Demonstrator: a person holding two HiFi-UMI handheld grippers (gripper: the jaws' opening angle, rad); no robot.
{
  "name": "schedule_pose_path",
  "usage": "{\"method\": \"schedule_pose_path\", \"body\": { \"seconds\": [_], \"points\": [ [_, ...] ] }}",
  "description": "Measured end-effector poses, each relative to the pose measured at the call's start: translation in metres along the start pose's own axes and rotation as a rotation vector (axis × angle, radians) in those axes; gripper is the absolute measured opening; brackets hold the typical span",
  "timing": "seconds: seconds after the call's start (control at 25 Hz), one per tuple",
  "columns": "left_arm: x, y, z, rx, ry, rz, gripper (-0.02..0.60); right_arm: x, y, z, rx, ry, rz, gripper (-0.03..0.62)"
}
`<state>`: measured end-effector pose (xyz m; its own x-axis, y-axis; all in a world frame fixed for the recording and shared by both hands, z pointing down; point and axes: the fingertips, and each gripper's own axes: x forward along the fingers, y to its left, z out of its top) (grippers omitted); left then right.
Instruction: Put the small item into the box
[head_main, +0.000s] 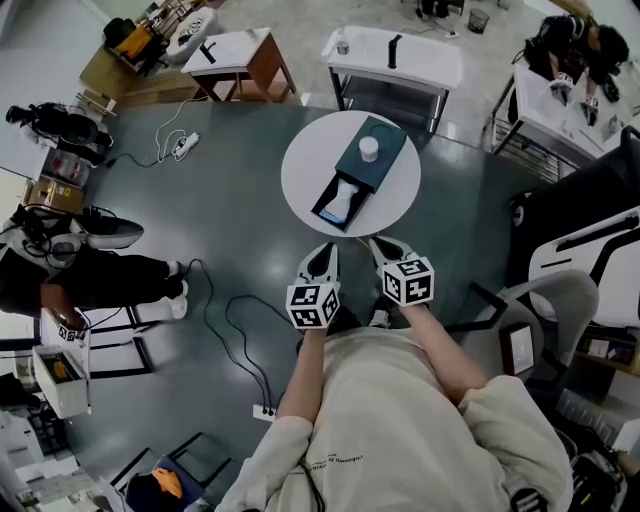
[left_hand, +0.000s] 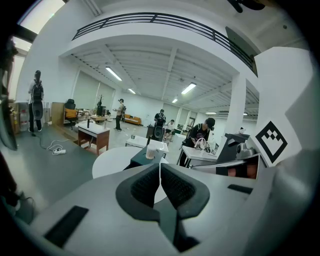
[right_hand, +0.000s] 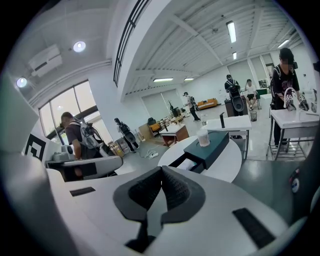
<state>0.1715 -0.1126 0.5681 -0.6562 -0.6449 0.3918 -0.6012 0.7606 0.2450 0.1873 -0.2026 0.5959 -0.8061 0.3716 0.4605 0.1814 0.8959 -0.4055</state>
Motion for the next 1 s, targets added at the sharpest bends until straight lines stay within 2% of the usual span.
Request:
{"method": "schedule_pose_path", "body": {
  "seconds": [1.0],
  "points": [
    [0.012, 0.002, 0.000, -0.018, 0.011, 0.021, 0.025, 0.011, -0.010, 0.004, -0.018, 0.015, 0.014, 0.035]
  ]
}}
